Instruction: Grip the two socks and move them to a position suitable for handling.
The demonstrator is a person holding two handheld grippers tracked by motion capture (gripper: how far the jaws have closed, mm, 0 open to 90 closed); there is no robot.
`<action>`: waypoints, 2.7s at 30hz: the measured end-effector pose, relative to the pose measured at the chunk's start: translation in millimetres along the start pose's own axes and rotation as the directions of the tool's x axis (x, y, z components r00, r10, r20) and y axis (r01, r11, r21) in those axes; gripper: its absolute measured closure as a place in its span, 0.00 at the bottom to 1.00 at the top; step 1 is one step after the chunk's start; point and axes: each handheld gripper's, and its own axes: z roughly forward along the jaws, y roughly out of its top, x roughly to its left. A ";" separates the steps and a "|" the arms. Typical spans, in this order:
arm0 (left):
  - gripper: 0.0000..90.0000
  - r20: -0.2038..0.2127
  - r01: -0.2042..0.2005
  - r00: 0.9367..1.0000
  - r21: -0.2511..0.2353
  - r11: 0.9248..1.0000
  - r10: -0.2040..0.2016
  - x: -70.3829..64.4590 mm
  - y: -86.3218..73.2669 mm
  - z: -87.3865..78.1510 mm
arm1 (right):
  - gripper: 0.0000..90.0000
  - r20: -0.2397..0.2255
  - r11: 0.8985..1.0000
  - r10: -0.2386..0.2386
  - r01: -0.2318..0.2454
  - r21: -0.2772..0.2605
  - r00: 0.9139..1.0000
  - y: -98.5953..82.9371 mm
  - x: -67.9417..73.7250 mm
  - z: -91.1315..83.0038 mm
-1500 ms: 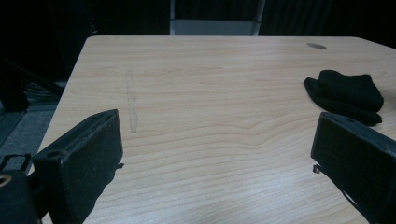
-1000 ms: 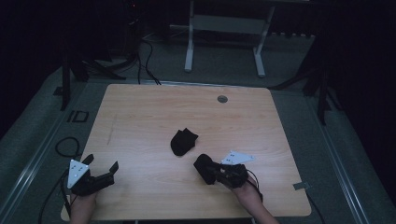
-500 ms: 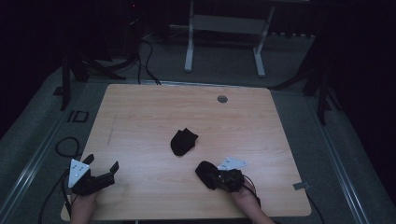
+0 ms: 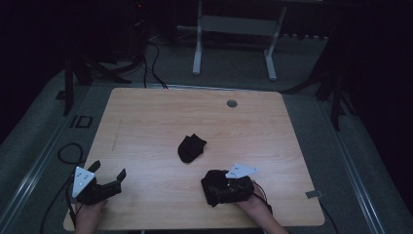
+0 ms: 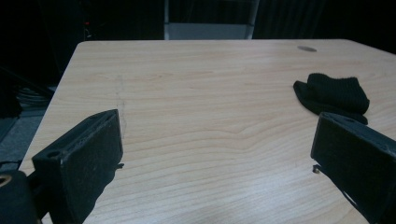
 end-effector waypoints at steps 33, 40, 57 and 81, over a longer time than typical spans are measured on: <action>0.25 0.569 0.018 0.810 0.222 0.975 -0.145 -115.3 31.6 53.8 | 0.91 -0.050 0.990 -0.111 0.106 -0.093 0.993 26.9 15.3 -36.2; 0.45 0.697 -0.009 0.685 0.297 0.955 -0.210 -130.5 49.6 82.0 | 0.91 -0.073 0.977 -0.198 0.190 -0.098 0.977 24.3 33.5 -34.3; 0.96 0.776 -0.103 0.591 0.344 0.933 -0.221 -145.8 44.6 93.1 | 0.90 -0.051 0.959 -0.260 0.252 -0.131 0.964 29.1 37.5 -42.3; 0.99 0.611 -0.154 0.787 0.334 0.930 -0.089 -121.1 55.8 70.3 | 0.91 0.070 0.977 -0.093 0.104 -0.184 0.993 11.3 -5.4 -81.0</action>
